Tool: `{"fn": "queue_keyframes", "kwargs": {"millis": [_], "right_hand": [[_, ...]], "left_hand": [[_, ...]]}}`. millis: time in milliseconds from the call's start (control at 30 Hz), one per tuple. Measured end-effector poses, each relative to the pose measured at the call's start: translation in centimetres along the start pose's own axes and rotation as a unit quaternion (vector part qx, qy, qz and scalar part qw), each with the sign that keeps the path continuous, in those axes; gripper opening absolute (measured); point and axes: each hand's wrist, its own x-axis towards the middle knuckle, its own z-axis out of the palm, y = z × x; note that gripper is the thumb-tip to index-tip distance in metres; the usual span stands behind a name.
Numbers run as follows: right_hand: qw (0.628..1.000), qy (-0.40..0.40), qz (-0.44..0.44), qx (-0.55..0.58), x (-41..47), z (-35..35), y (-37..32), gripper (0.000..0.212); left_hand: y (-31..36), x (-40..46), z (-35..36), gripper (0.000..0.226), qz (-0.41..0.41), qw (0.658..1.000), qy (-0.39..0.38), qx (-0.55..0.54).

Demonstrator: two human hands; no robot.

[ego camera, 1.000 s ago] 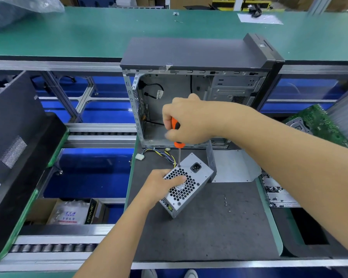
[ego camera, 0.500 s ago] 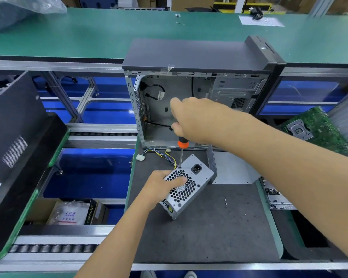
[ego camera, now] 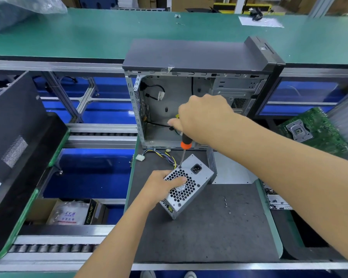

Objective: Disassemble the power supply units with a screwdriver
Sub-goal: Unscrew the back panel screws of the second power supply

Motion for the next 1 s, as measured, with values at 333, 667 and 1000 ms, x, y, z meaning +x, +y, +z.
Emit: {"fn": "queue_keyframes", "kwargs": {"millis": [333, 667, 1000], "right_hand": [[0.974, -0.087, -0.097, 0.184, -0.3, 0.0, 0.4, 0.02], [0.999, -0.001, 0.018, -0.03, -0.1, 0.2, 0.3, 0.05], [0.995, -0.045, -0.042, 0.076, 0.2, 0.6, 0.7, 0.024]], "left_hand": [[-0.3, 0.1, 0.0, 0.017, 0.005, 1.0, -0.002, -0.008], [-0.4, 0.2, -0.1, 0.012, 0.004, 1.0, -0.003, 0.0], [-0.5, 0.3, -0.2, 0.013, 0.006, 1.0, -0.004, 0.004]]}}
